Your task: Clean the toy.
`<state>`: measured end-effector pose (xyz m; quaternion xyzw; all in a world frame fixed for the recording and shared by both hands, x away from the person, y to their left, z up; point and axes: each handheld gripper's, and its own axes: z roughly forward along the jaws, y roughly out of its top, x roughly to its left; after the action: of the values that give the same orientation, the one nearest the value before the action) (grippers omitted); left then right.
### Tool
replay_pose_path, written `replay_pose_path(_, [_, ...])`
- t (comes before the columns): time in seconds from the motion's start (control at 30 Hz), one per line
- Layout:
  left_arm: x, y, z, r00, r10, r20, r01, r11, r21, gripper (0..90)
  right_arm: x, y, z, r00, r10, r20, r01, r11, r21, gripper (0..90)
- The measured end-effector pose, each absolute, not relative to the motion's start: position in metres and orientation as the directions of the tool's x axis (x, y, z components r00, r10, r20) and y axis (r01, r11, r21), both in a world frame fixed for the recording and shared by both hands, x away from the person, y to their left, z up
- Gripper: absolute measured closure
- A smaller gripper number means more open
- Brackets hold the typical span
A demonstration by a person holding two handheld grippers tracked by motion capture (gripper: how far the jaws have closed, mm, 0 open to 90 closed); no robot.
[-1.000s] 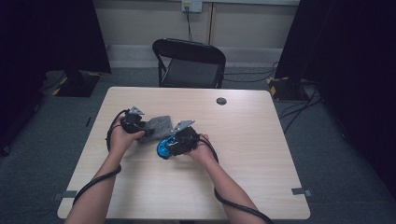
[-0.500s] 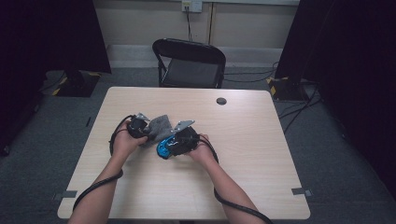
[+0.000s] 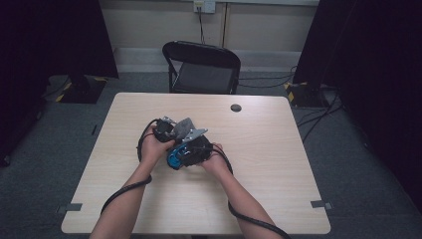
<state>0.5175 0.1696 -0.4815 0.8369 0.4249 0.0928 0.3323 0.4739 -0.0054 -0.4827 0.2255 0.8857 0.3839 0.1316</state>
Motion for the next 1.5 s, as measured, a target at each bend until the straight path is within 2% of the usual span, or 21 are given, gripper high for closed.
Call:
replay_pose_path(0.17, [0.512, 0.181, -0.479, 0.646, 0.751, -0.137, 0.641, -0.436, 0.631, 74.9, 0.473, -0.004, -0.483, -0.865, 0.499, -0.058, 0.299, 0.604, 0.739, 21.8])
replay_pose_path(0.77, [0.491, 0.21, -0.476, 0.624, 0.766, -0.157, 0.664, -0.414, 0.622, 74.5, 0.472, -0.002, -0.482, -0.866, 0.497, -0.06, 0.298, 0.609, 0.735, 22.0])
replay_pose_path(1.5, [0.444, 0.256, -0.475, 0.637, 0.741, -0.211, 0.678, -0.408, 0.611, 74.6, 0.471, -0.001, -0.482, -0.865, 0.499, -0.062, 0.299, 0.61, 0.734, 21.9])
